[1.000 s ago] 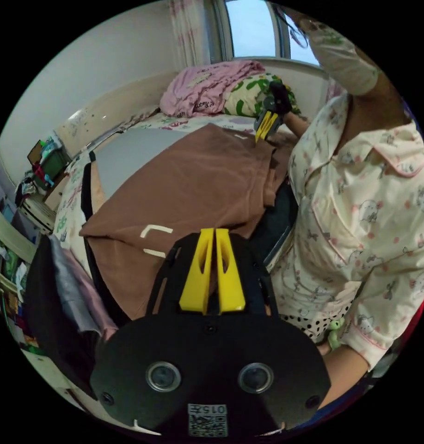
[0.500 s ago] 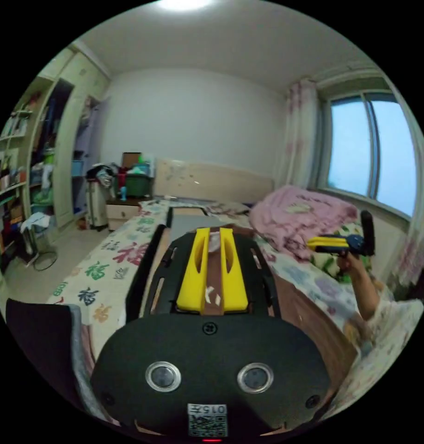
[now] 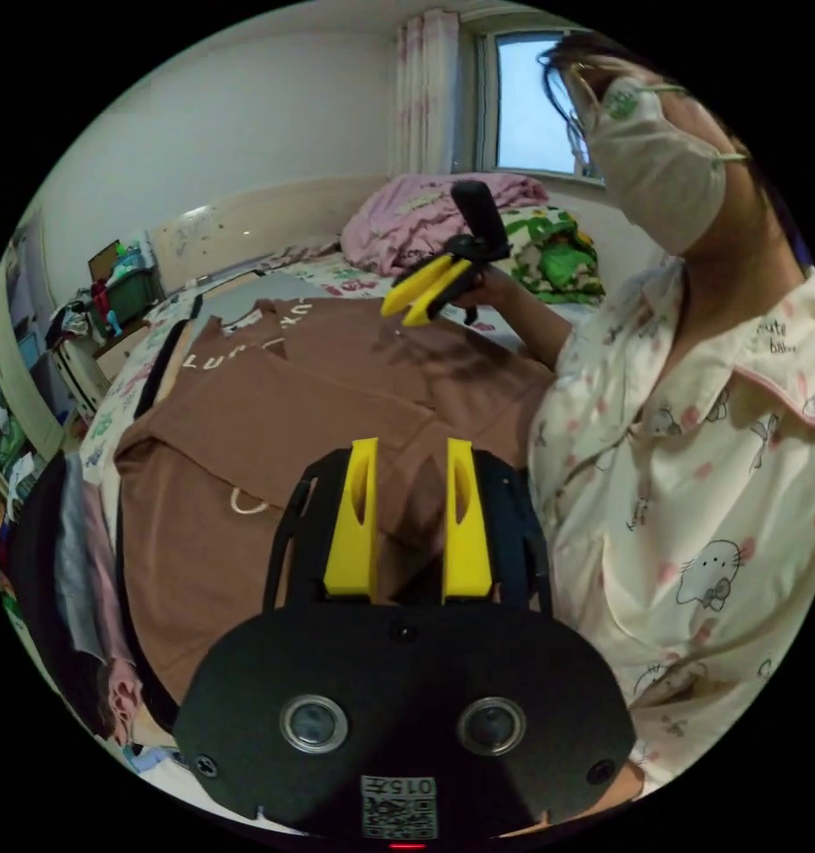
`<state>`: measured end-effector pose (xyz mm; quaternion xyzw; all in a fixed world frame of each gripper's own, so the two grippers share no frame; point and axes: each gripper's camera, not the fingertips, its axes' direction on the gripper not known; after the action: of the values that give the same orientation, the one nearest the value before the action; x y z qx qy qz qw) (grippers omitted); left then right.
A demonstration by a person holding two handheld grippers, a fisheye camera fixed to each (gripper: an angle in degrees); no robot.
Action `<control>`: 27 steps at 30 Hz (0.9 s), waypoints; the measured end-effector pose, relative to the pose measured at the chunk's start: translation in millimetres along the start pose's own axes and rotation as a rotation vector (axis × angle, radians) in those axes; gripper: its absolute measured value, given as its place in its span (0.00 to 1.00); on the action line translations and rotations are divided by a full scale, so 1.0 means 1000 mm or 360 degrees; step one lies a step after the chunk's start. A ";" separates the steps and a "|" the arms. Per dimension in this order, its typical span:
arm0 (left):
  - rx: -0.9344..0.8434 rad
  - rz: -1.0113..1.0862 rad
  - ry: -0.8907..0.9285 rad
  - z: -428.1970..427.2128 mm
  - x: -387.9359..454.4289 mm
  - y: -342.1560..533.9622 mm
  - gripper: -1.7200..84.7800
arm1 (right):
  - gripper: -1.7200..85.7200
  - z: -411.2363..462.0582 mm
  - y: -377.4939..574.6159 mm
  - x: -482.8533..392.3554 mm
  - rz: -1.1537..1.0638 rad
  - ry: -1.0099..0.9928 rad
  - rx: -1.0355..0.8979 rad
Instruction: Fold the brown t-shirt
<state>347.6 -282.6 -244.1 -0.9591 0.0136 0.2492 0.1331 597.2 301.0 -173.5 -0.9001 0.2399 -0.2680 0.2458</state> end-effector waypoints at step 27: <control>-0.0136 0.0068 0.0049 0.078 0.027 -0.027 0.16 | 0.03 0.036 -0.033 -0.049 -0.0532 -0.0417 -0.0304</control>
<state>336.8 -235.4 -316.5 -0.9672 0.0255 0.2375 0.0864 592.1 365.3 -198.9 -0.9736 0.0780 -0.1620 0.1406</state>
